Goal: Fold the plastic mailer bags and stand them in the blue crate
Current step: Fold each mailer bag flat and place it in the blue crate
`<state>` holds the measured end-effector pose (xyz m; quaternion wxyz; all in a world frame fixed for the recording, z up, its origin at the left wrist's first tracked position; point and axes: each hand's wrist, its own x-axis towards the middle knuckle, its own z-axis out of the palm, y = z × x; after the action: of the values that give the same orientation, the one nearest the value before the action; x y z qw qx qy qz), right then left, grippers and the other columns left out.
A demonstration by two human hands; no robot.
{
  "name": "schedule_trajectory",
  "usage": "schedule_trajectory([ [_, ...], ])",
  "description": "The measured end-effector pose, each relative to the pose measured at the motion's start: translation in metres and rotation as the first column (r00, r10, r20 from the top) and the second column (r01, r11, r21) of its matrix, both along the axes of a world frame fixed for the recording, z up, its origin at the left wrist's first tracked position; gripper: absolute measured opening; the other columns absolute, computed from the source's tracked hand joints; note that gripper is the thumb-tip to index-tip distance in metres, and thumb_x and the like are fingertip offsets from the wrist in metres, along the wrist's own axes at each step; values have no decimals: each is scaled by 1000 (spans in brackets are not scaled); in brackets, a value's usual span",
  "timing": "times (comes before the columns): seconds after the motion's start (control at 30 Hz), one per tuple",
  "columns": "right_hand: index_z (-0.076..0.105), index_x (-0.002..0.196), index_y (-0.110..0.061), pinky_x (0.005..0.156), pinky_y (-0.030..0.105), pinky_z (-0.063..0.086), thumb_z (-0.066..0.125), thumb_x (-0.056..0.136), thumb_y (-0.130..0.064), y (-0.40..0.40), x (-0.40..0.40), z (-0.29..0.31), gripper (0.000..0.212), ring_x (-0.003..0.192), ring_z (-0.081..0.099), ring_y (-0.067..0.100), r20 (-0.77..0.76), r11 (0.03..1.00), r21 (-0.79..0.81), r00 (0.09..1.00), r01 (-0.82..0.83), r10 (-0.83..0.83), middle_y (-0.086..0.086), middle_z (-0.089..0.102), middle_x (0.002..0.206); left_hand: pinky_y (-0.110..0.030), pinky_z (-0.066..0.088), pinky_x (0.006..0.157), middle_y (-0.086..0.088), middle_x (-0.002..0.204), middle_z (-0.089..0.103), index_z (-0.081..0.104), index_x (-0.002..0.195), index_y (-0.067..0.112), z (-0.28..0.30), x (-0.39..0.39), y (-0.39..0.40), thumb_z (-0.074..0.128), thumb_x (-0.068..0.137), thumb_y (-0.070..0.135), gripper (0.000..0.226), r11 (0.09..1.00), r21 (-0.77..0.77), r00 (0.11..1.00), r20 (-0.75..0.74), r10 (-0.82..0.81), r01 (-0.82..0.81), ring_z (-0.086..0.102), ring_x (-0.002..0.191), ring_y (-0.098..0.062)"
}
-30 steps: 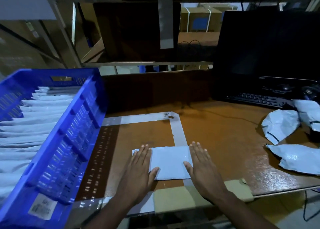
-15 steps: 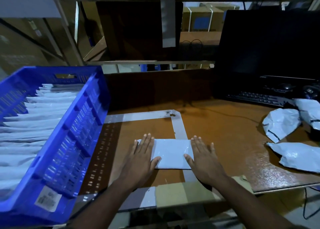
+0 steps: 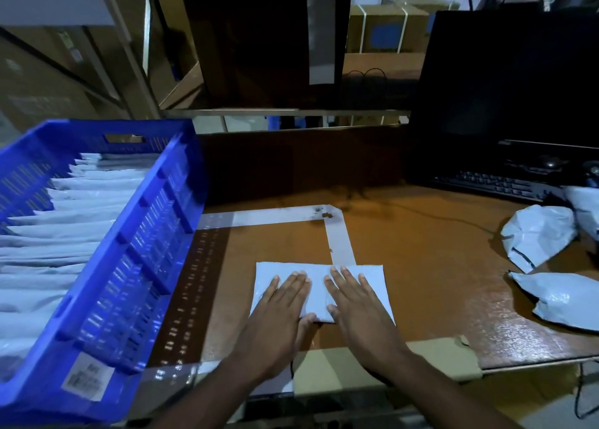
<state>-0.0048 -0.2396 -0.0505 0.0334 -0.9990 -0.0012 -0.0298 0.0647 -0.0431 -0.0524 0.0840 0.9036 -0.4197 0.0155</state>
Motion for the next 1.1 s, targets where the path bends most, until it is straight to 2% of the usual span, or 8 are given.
schedule_trajectory([
  [0.2, 53, 144, -14, 115, 41, 19, 6, 107, -38, -1, 1, 0, 65, 146, 34, 20, -50, 1000, 6, 998, 30, -29, 6, 46, 153, -39, 11, 123, 0, 163, 33, 38, 156, 14, -1, 1, 2, 19, 109, 51, 63, 1000, 13, 1000, 7, 11, -11, 20, 153, -10],
  [0.3, 49, 148, -15, 116, 41, 18, 18, 107, -37, 3, -9, -1, 56, 147, 34, 20, -43, 999, 42, 999, 0, 1, 4, 41, 156, -39, 13, 122, 1, 163, 32, 39, 156, 14, -2, -9, 2, 22, 109, 52, 63, 1000, -21, 1000, -18, 3, -3, 22, 153, -10],
  [0.43, 35, 156, -21, 120, 35, 3, 2, 103, -51, -1, -3, 7, 68, 153, 14, 13, -43, 993, 120, 999, -24, 29, -4, 21, 164, -32, 8, 123, 4, 164, 31, 36, 157, 19, 3, -4, 1, 8, 106, 57, 70, 999, -41, 999, -38, 23, -25, 19, 153, -6],
  [0.5, 27, 158, -26, 121, 28, -4, 13, 101, -54, -7, 5, 19, 65, 154, 4, 9, -77, 975, 221, 996, -23, 41, -12, 10, 165, -28, 14, 123, 9, 162, 35, 38, 156, 25, 14, 6, -4, 8, 104, 57, 68, 992, -107, 993, -110, 48, -60, 25, 151, -4],
  [0.6, 36, 152, -30, 118, 34, 11, 32, 103, -52, -9, 15, 26, 54, 148, 20, 10, -31, 974, 226, 999, 22, -15, -10, 29, 160, -32, 29, 116, 11, 152, 49, 51, 146, 29, 26, 21, -13, 34, 106, 48, 47, 976, -161, 987, -90, 132, -145, 44, 140, -11],
  [0.73, 20, 159, -28, 122, 42, -3, -9, 96, -64, 0, 14, 9, 78, 154, -1, 8, -47, 994, 107, 999, -7, 12, -7, 12, 167, -34, 9, 126, 4, 164, 32, 36, 157, 20, 9, 19, -11, 12, 105, 55, 67, 995, 13, 995, -1, 100, -100, 25, 152, -10],
  [0.93, -5, 160, -29, 125, 35, -8, 13, 100, -71, -15, -11, 0, 75, 150, -22, 8, -11, 988, 122, 996, 92, -92, -11, -17, 165, -40, 7, 127, 4, 169, 10, 16, 162, 19, -3, 12, 5, 5, 99, 71, 83, 985, -29, 983, -80, 165, -168, 0, 156, -8],
  [1.1, -3, 160, -34, 123, 31, -9, 6, 95, -77, -20, -8, 4, 78, 150, -21, 5, -8, 981, 165, 995, 103, -104, -14, -14, 165, -36, 10, 127, 4, 170, 4, 12, 163, 17, 2, 21, 10, 4, 89, 83, 100, 976, -74, 968, -162, 191, -205, 1, 156, -9],
])
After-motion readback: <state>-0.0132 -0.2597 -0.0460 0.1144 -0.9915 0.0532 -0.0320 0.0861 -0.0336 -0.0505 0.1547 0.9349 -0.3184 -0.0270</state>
